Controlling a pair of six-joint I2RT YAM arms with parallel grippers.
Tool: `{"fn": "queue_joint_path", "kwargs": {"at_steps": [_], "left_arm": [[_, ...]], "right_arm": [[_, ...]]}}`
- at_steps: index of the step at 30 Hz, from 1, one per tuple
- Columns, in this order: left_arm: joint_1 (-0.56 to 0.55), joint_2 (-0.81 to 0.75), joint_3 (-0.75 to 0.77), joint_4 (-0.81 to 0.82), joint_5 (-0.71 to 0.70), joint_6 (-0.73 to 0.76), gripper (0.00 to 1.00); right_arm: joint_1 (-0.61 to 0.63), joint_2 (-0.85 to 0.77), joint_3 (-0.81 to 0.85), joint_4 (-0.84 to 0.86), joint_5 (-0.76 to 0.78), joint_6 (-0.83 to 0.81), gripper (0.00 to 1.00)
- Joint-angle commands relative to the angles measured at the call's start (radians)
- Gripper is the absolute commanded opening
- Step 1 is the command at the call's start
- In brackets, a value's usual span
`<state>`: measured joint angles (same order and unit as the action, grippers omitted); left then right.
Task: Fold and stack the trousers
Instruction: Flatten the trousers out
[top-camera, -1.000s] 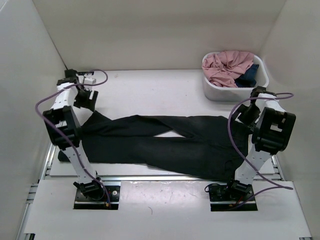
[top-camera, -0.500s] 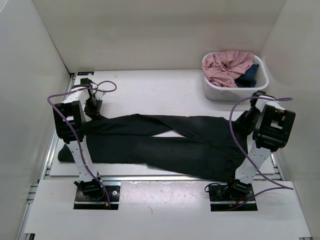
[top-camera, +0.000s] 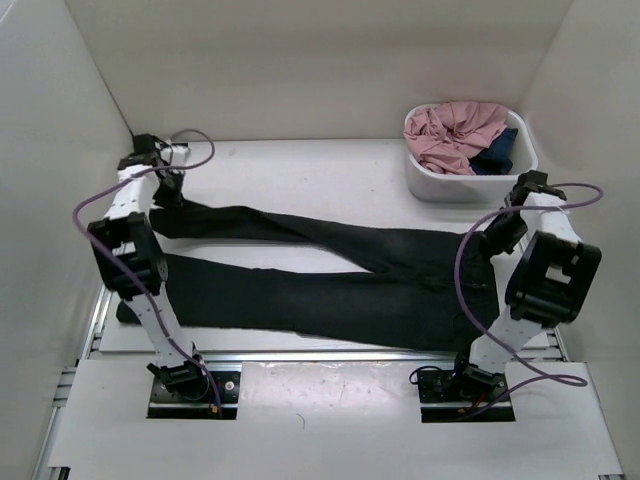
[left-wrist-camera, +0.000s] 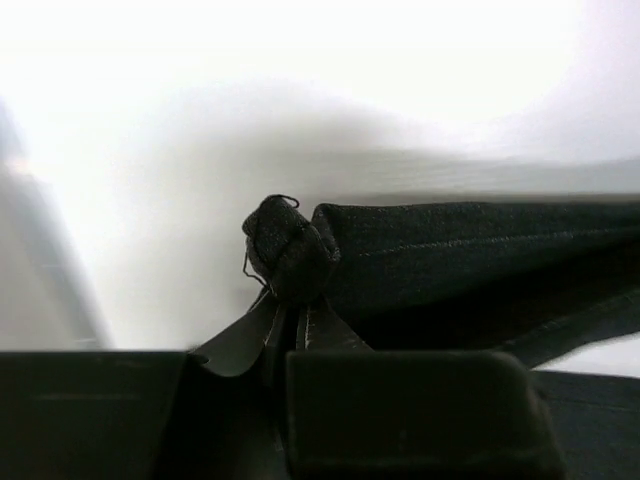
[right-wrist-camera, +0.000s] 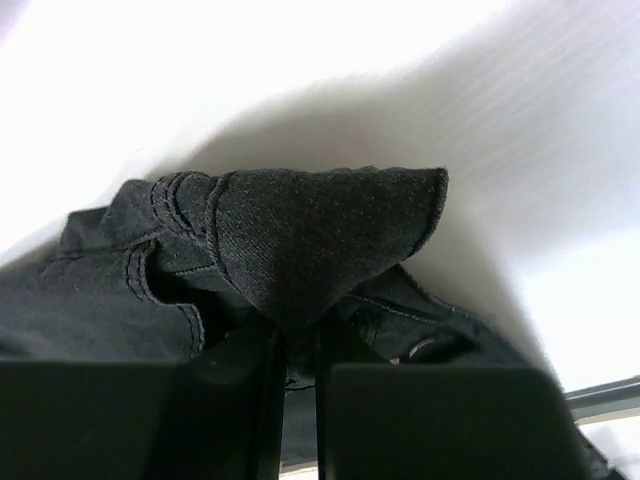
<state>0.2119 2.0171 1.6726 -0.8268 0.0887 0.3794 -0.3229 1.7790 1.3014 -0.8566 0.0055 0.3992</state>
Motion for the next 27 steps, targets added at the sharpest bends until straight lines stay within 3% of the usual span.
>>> {"fn": "queue_joint_path", "kwargs": {"at_steps": [1,8,13,19,27], "left_arm": [[0.038,-0.299,0.049,0.112,0.026,0.001,0.14],[0.067,-0.566,-0.258,0.19,0.056,0.01,0.14],[0.067,-0.586,-0.404,0.258,0.028,0.036,0.14],[0.076,-0.511,-0.32,0.258,0.12,-0.009,0.14],[0.136,-0.446,-0.038,0.258,0.124,-0.037,0.14]], "right_arm": [[-0.021,-0.183,-0.005,0.059,-0.006,-0.08,0.0],[-0.021,-0.305,-0.111,0.05,-0.025,-0.105,0.0],[-0.03,-0.296,-0.157,0.073,-0.035,-0.105,0.0],[-0.03,-0.253,-0.126,0.094,-0.104,-0.094,0.0],[-0.03,-0.277,0.044,0.105,-0.147,-0.076,0.03]]}}
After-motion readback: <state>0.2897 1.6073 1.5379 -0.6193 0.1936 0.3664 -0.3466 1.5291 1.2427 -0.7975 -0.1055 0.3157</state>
